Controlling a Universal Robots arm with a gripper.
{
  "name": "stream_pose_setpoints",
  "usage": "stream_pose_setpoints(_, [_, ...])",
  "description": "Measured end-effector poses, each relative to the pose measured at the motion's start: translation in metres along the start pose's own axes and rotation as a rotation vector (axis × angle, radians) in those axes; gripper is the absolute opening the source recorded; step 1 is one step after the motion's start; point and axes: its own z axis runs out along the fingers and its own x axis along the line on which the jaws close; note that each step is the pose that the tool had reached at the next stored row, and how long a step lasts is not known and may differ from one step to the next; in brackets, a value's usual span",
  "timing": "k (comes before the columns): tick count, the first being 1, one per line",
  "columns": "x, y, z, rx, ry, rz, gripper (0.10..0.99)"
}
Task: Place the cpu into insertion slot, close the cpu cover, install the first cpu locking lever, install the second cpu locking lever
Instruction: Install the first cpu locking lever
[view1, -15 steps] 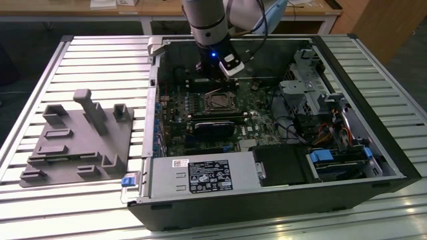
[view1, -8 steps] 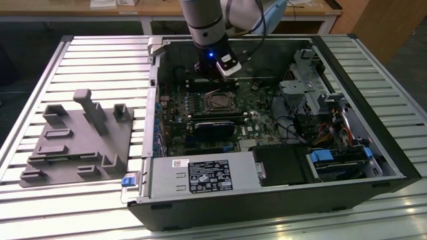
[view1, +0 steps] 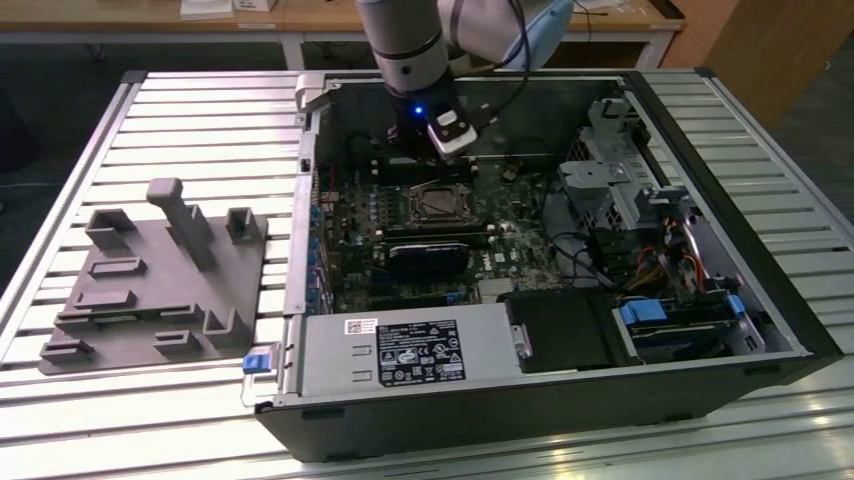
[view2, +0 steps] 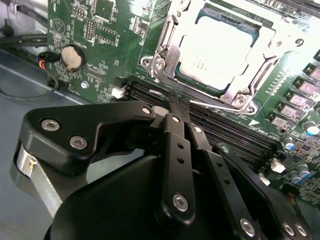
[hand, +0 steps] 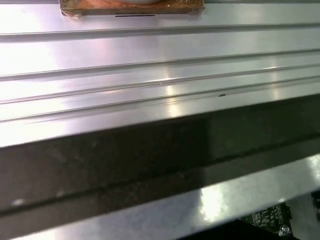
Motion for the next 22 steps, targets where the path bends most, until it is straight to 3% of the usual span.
stream_pose_setpoints(4, [0.0017,0.0004,0.0011,0.007,-0.0043,0.028,0.106])
stream_pose_setpoints(14, [0.0038,0.0038,0.0038,0.013,-0.0081,0.054,0.106])
stream_pose_setpoints(22, [0.0047,0.0039,0.0065,0.028,-0.0172,0.112,0.106])
